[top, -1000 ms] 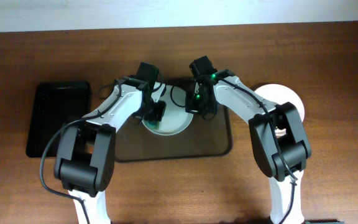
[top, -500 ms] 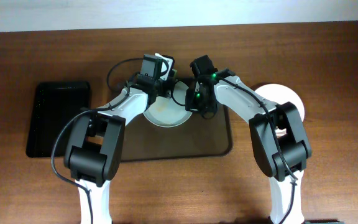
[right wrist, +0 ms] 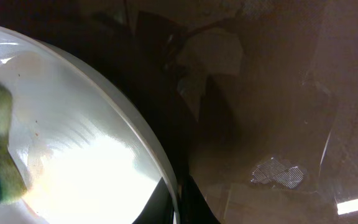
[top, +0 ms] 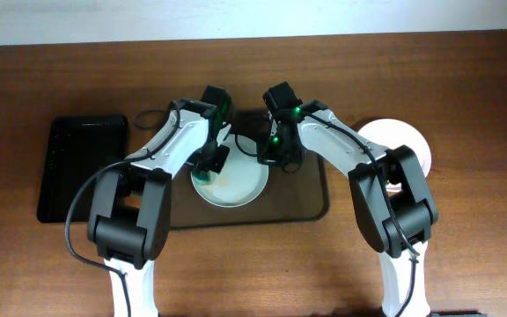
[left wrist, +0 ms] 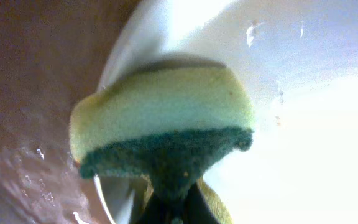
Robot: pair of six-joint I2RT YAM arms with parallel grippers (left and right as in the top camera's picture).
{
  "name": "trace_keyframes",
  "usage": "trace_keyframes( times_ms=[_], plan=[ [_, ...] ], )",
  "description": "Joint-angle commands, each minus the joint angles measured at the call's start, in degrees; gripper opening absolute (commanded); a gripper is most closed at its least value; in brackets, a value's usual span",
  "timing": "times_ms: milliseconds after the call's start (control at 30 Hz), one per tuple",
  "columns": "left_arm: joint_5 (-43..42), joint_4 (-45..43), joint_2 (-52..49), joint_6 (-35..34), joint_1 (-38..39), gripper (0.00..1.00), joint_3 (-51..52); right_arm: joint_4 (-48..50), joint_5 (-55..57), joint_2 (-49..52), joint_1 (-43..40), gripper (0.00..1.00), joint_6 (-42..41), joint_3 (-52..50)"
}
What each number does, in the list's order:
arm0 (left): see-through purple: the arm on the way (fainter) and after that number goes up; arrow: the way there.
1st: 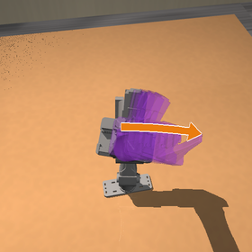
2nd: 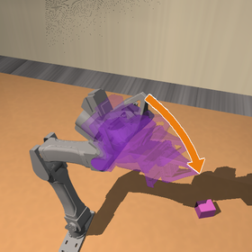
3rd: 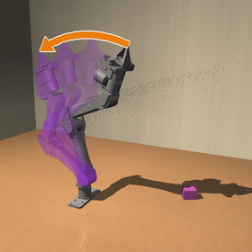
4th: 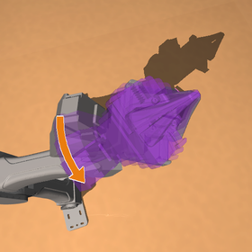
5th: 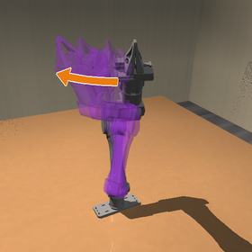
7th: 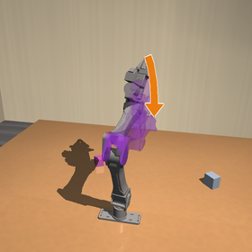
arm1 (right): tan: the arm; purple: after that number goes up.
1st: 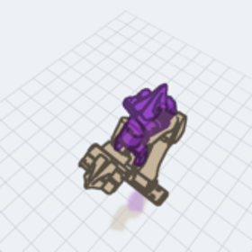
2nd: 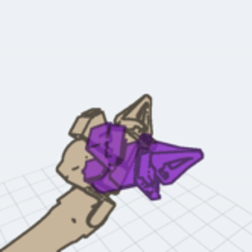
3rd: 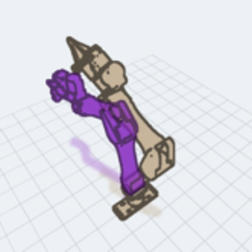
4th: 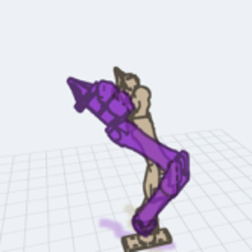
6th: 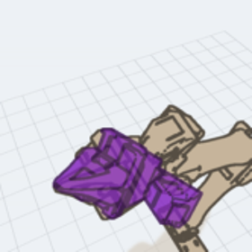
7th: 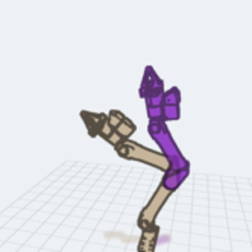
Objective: Clean dirty plates on tray and stack at the side
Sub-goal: 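Scrub the held plate with the sponge in the left gripper, then carry the plate right and stack it on the plate pile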
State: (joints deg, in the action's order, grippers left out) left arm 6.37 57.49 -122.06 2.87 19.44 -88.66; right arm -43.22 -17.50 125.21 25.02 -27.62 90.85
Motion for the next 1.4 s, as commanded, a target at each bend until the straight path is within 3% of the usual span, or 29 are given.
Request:
trace_keyframes(
  times_ms=[0, 133, 233, 300, 533, 633, 767, 833, 933, 1000, 1100, 1300, 1367],
  plan=[
    [-7.5, 6.6, -3.1, 2.0, -0.5, 0.01, -1.3, 0.3, 3.1, 1.6, -0.5, 0.04, -1.5, -0.6],
    [-26.7, 6.5, -3.1, 2.0, -0.5, 0.01, -1.3, 0.4, 3.1, 1.6, -0.5, 0.04, -1.5, -0.6],
    [-26.5, -2.1, -3.1, 1.9, -0.5, 0.01, -1.3, 0.4, 2.9, 1.6, -0.5, 0.04, -1.3, -0.6],
    [-23.8, -7.5, -3.3, 0.7, -0.5, 0.01, -1.3, 0.4, 2.9, 1.6, -0.5, 0.04, -1.3, -0.6],
    [-1.1, -22.1, -3.7, -4.7, -0.5, 0.01, -1.3, 0.4, 2.9, 1.6, -0.5, 0.04, -1.3, -0.6],
    [7.0, -20.6, -3.7, -9.7, -0.5, 0.01, -1.3, 0.4, 2.9, 1.6, -0.5, 0.04, -1.3, -0.6],
    [6.9, -9.0, -3.7, -9.7, -0.5, 0.01, -1.5, 0.4, 2.9, 1.6, -0.5, 0.04, -1.1, -0.6],
    [4.0, -4.2, -3.1, -9.7, -0.5, 0.01, -4.2, 0.3, 2.9, 1.6, -0.5, 0.04, -1.1, -0.6],
    [-5.4, 3.8, -2.1, -9.7, -2.8, 0.01, -18.2, -0.4, 2.7, 1.6, -0.6, 0.04, -1.1, -0.6],
    [-5.8, 8.9, -2.1, -9.7, -4.8, 0.01, -25.8, -1.0, 1.4, 1.4, -0.8, 0.04, -1.0, -0.5],
    [-5.8, 9.9, -2.1, -9.7, -7.3, 0.01, -26.1, -4.2, 2.8, -2.8, -1.5, 0.04, 2.4, -0.5],
    [-7.3, 9.6, -5.2, -9.7, -7.1, 0.01, -24.6, -17.0, 33.3, -20.9, -0.1, 0.04, 2.3, -0.5],
    [-7.3, 9.6, -5.6, -9.7, -7.1, 0.01, -24.6, -19.2, 42.5, -22.8, 2.6, 0.04, 1.7, -0.5]
  ],
)
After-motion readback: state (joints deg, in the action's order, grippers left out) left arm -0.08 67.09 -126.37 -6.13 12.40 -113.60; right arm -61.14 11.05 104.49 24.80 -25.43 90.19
